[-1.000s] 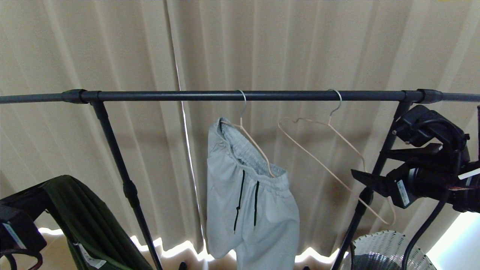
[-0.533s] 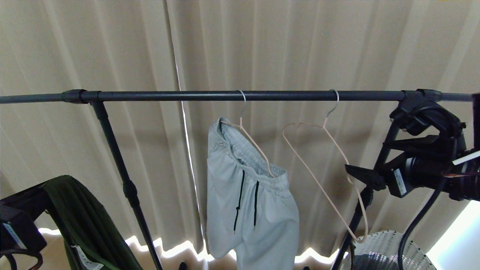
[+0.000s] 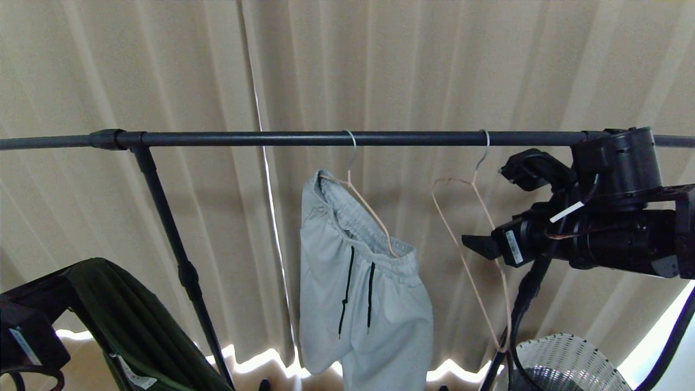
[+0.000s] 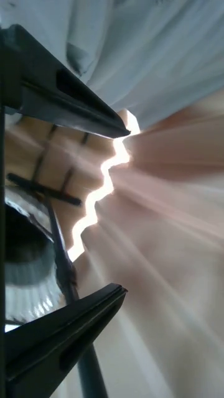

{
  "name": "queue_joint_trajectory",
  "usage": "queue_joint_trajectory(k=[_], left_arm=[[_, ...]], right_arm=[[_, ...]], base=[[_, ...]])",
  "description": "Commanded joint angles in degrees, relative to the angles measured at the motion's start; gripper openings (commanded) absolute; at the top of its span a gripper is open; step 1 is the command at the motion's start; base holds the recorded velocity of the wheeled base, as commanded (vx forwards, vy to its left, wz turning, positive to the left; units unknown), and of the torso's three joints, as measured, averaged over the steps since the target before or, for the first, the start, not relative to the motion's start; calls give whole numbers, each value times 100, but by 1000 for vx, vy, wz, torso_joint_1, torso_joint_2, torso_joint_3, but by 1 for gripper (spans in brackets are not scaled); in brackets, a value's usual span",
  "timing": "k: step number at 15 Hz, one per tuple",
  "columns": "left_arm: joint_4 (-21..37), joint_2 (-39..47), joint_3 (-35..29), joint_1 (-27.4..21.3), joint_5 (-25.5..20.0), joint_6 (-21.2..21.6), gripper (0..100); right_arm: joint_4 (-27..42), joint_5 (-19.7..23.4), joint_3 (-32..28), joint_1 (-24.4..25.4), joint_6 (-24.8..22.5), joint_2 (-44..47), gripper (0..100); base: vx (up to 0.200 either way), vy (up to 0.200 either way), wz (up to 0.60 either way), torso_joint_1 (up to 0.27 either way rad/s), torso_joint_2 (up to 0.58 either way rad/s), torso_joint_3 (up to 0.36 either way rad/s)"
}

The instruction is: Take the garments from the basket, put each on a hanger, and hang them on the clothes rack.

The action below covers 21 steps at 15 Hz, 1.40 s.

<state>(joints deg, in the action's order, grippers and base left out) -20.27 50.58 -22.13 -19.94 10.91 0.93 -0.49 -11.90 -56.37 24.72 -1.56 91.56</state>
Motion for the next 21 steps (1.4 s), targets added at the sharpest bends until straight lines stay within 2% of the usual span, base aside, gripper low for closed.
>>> queue_joint_trajectory(k=[1, 4, 6, 14, 15, 21], left_arm=[[-3, 5, 15, -1, -1, 13, 0], [-3, 13, 33, -1, -1, 13, 0], [-3, 13, 33, -1, -1, 13, 0], [-3, -4, 24, -1, -1, 22, 0], [-3, -13, 24, -1, -1, 22, 0], [-3, -22, 24, -1, -1, 22, 0]], right_arm=[[-4, -14, -6, 6, 51, 239, 100], [128, -32, 47, 6, 103, 169, 100], [304, -32, 30, 6, 297, 99, 100], [295, -296, 109, -3, 499, 90, 100], [295, -296, 109, -3, 508, 81, 0], [268, -339, 109, -3, 516, -42, 0]], base=[[0, 0, 0, 0, 0, 0], [0, 0, 0, 0, 0, 0], [0, 0, 0, 0, 0, 0], [0, 0, 0, 0, 0, 0], [0, 0, 0, 0, 0, 0], [0, 0, 0, 0, 0, 0]])
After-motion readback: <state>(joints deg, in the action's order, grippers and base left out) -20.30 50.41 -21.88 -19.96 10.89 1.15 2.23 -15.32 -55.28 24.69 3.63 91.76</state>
